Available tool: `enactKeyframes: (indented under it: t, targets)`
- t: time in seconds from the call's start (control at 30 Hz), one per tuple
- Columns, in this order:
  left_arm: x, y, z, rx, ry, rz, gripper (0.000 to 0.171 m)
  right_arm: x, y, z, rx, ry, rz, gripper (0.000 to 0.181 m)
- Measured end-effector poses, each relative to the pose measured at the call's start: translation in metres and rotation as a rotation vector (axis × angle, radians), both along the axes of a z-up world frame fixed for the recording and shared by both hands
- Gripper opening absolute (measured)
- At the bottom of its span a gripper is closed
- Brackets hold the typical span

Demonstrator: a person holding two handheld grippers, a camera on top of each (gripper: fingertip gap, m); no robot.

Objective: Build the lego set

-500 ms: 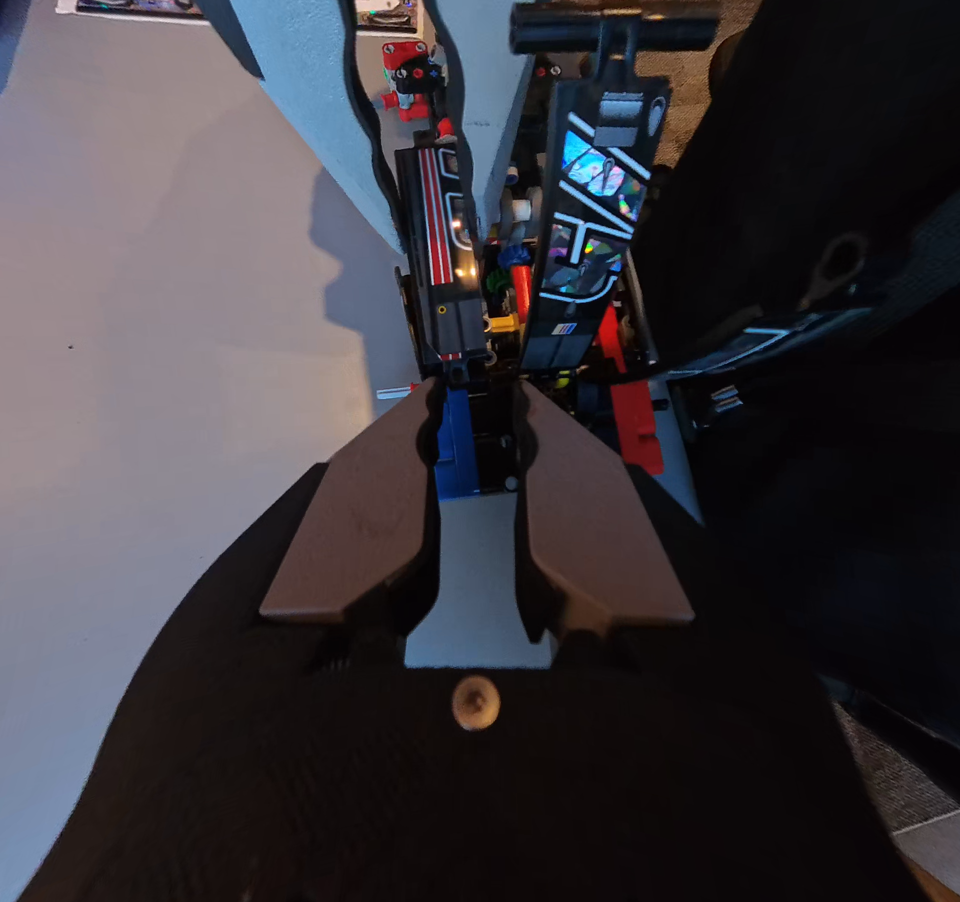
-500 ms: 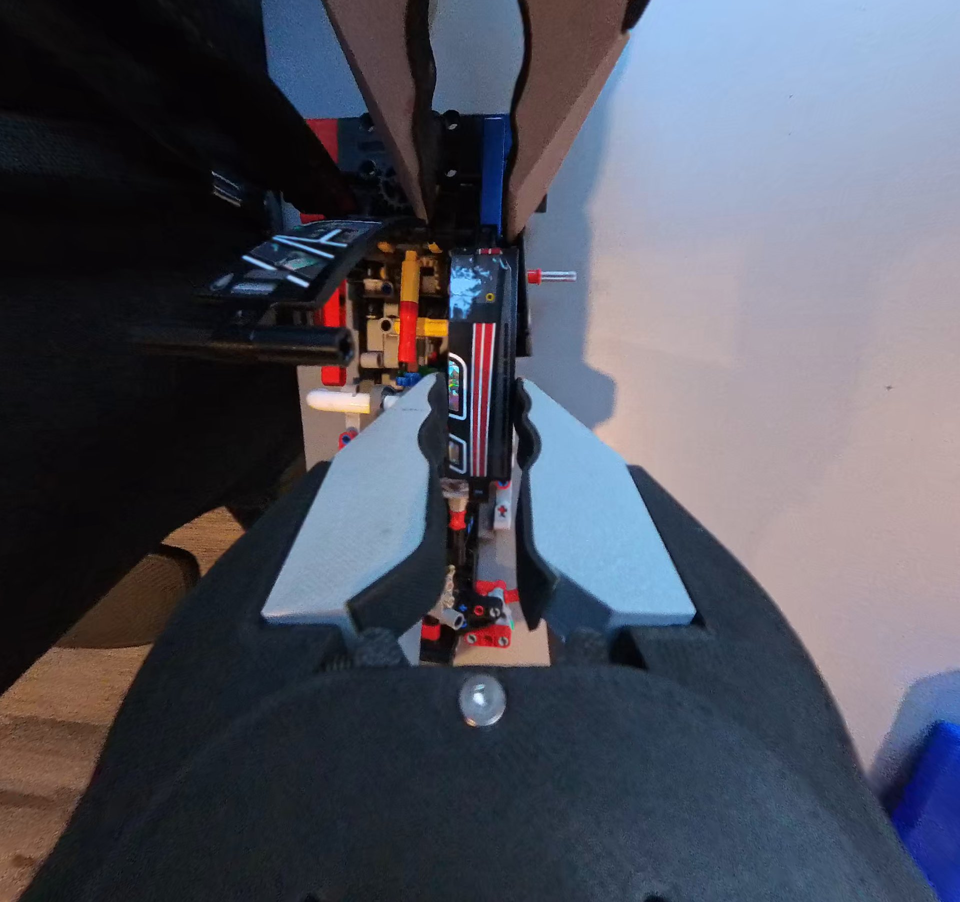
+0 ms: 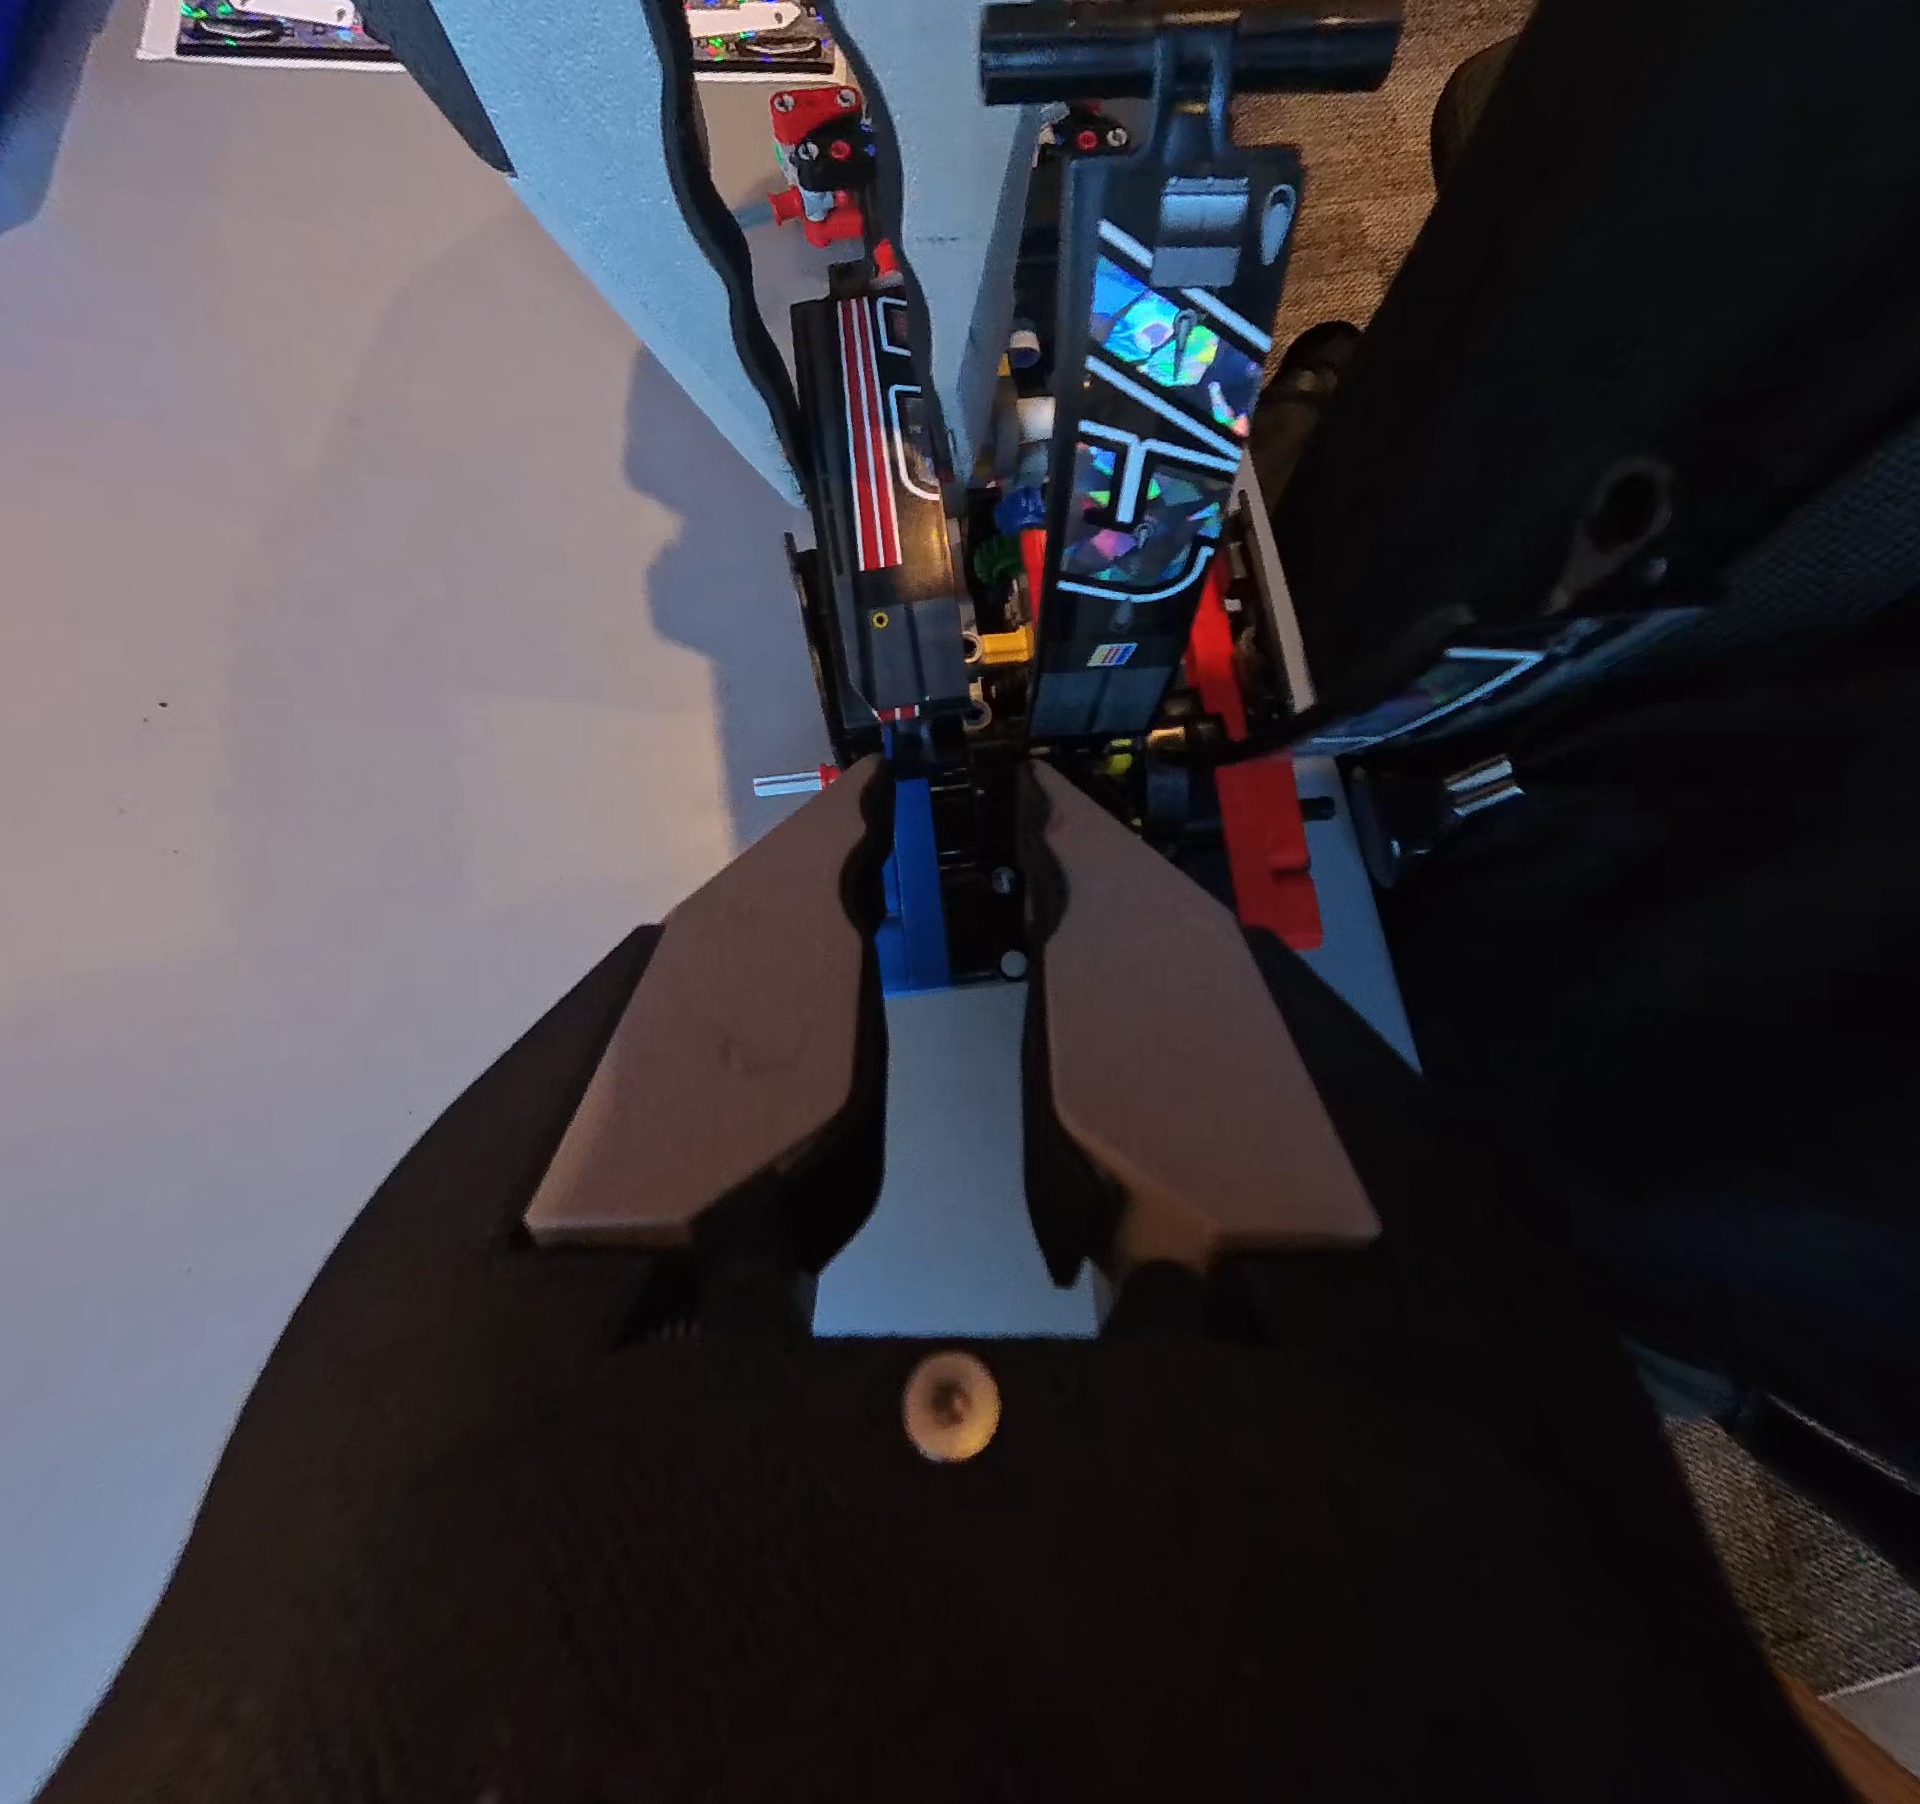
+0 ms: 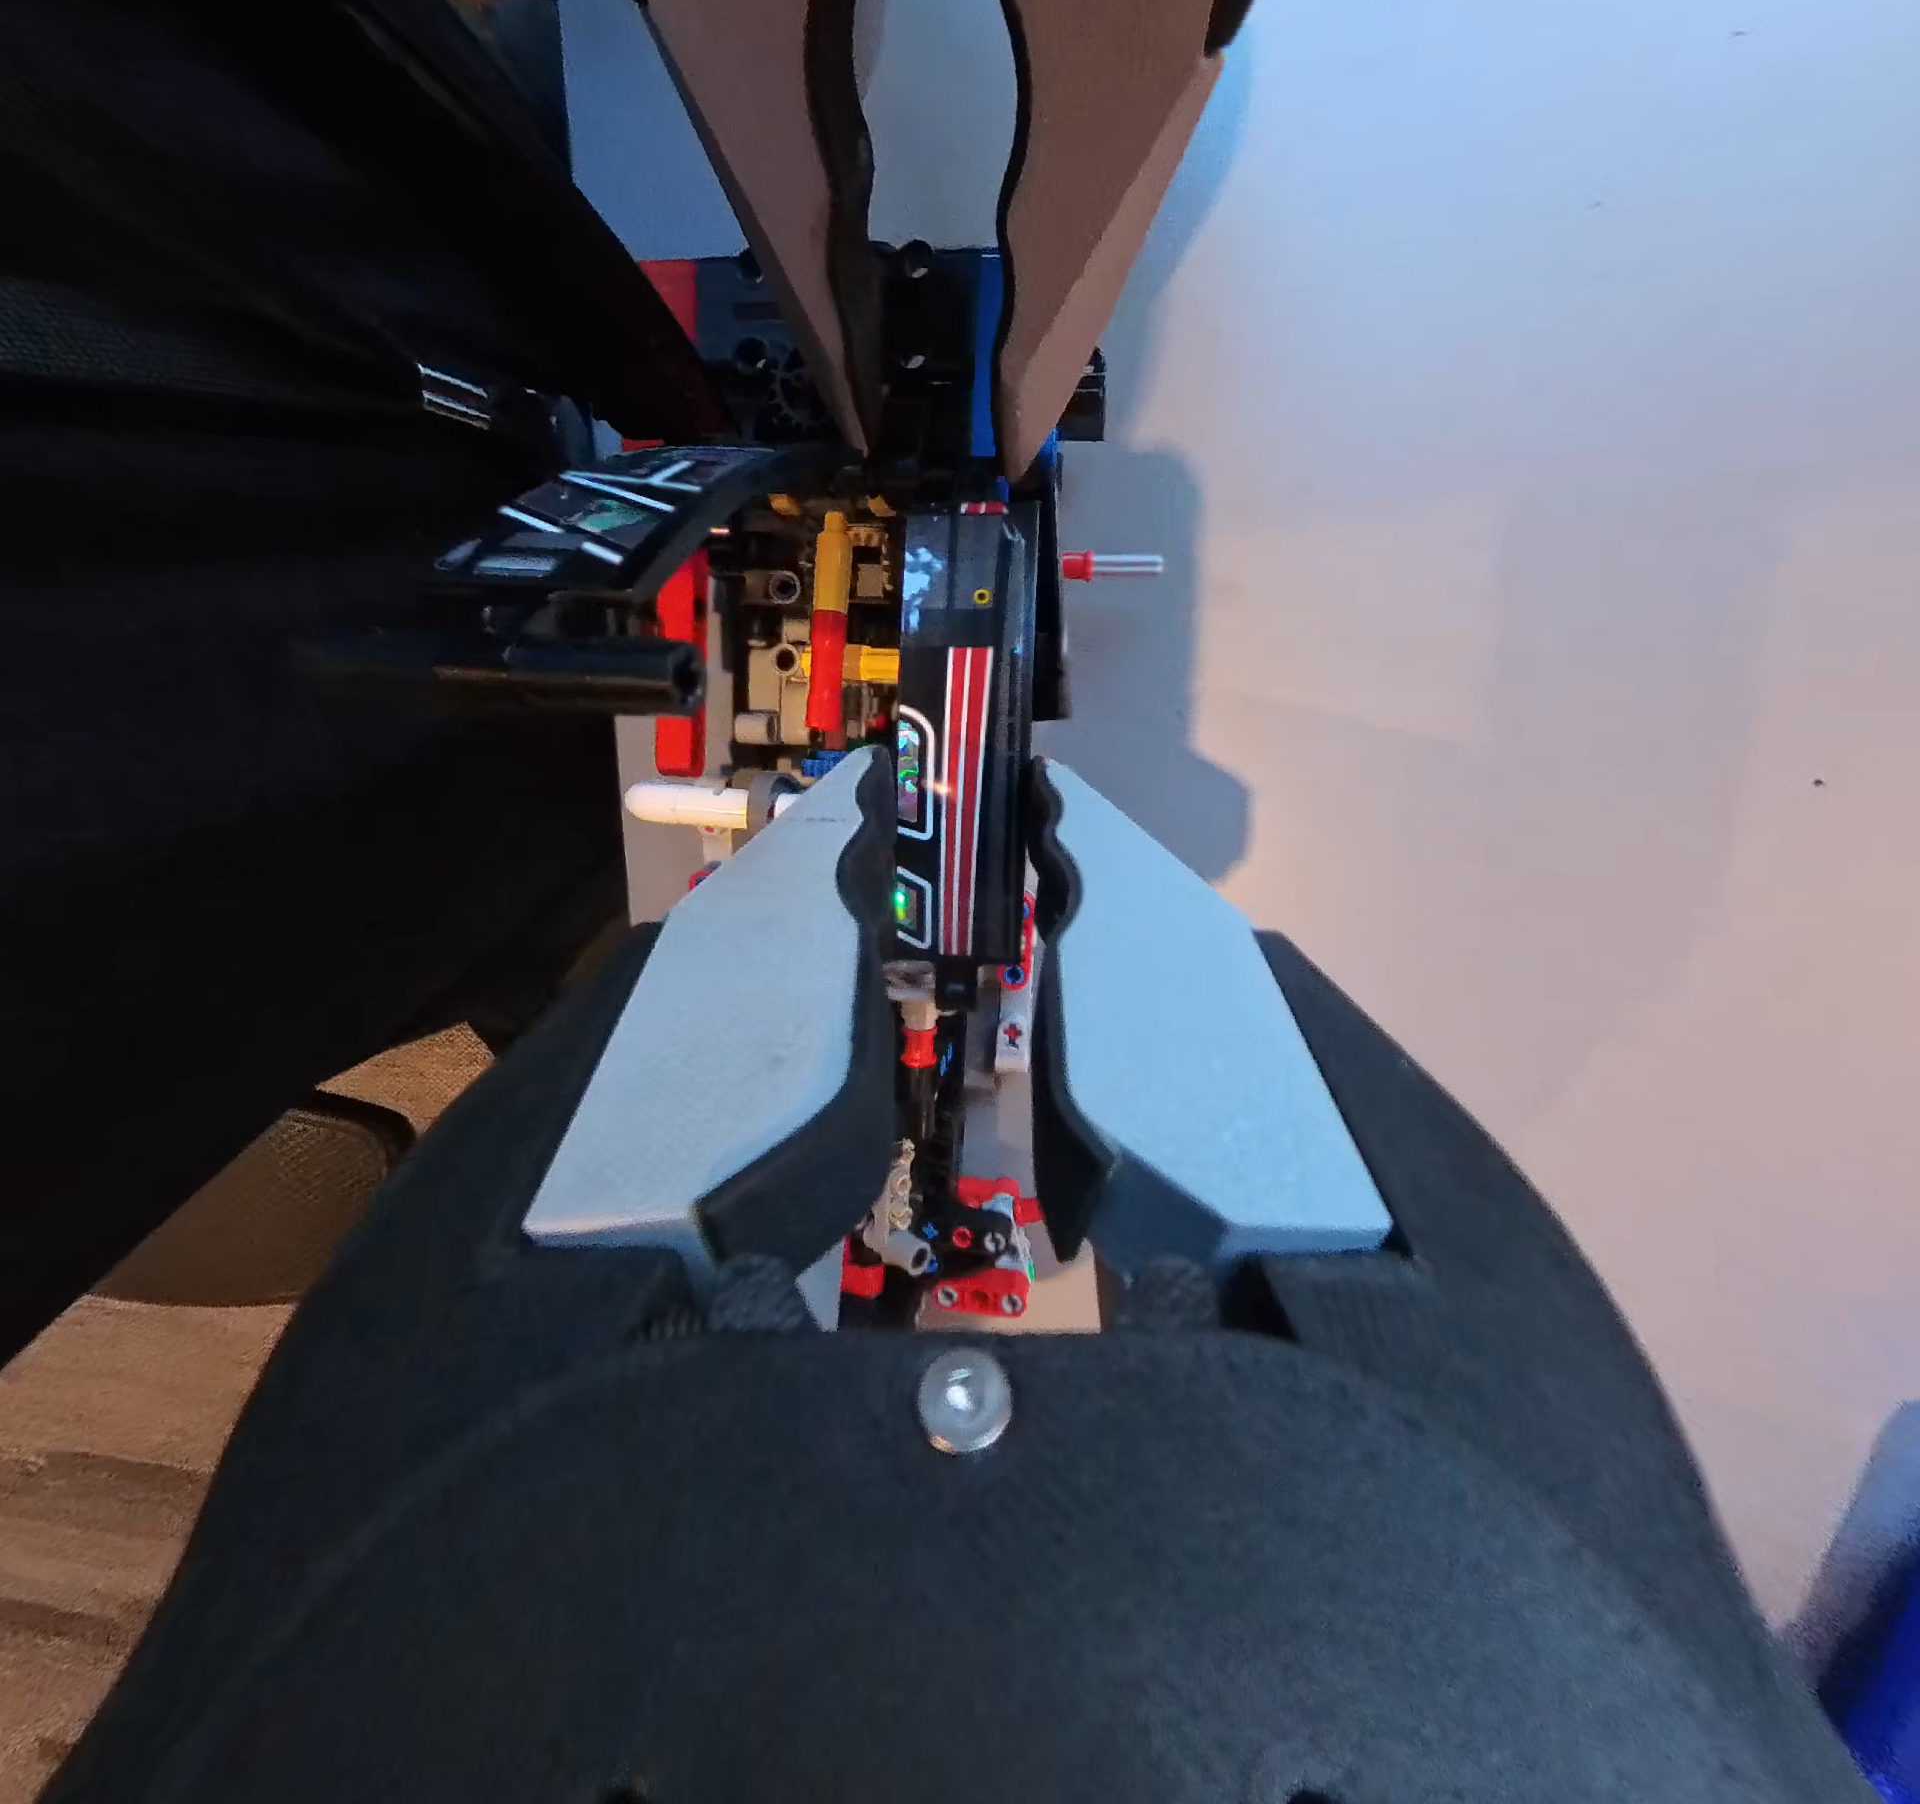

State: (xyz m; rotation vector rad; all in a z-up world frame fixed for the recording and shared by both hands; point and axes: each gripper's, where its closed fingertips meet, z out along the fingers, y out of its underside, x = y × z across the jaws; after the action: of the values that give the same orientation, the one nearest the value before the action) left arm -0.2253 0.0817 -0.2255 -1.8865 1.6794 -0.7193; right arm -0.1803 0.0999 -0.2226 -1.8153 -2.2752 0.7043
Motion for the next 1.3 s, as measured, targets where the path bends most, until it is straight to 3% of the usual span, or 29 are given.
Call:
enactKeyframes:
  t: [0.8,1.1,1.3]
  targets:
    - [0.007,-0.013,-0.002,-0.064,-0.063,-0.110,0.018,0.010,-0.015,-0.002,-0.025,-0.048,0.053,0.021]
    - [0.009,-0.015,-0.001,-0.129,-0.102,-0.152,0.013,0.013,-0.030,0.007,-0.303,-0.079,0.074,0.021]
    - [0.008,-0.014,-0.001,-0.109,-0.073,-0.131,0.013,0.013,-0.026,0.005,-0.244,-0.063,0.103,0.022]
